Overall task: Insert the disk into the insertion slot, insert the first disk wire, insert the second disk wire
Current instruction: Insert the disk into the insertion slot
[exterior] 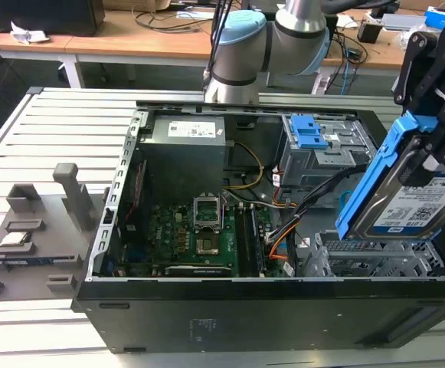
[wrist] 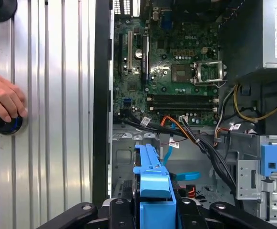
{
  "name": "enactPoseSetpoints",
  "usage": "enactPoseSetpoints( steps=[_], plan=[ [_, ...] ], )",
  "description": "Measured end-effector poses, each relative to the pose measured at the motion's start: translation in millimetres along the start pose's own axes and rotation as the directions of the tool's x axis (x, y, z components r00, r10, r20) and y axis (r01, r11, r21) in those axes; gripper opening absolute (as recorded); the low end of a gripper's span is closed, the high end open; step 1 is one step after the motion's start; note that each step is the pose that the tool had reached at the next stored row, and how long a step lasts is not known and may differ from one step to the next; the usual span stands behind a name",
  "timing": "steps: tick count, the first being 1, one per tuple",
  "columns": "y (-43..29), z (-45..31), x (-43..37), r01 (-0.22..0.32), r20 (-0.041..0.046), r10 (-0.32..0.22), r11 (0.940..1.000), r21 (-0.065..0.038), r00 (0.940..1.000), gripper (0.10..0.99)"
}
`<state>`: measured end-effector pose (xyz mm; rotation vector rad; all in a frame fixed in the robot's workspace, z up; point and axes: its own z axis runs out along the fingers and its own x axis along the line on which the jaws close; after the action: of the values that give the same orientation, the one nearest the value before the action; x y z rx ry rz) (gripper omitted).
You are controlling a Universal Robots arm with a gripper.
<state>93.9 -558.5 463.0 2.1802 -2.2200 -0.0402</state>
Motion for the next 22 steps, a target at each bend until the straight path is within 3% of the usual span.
enactPoseSetpoints(
  steps=[1, 22],
  plan=[
    [0.2, 4.7, -1.0, 0.000, 0.0000, 0.000, 1.0000, 0.000, 1.0000, 0.369],
    [1.0, 28.4, -6.6, 0.005, -0.0003, -0.005, 1.0000, 0.000, 1.0000, 0.369]
  ],
)
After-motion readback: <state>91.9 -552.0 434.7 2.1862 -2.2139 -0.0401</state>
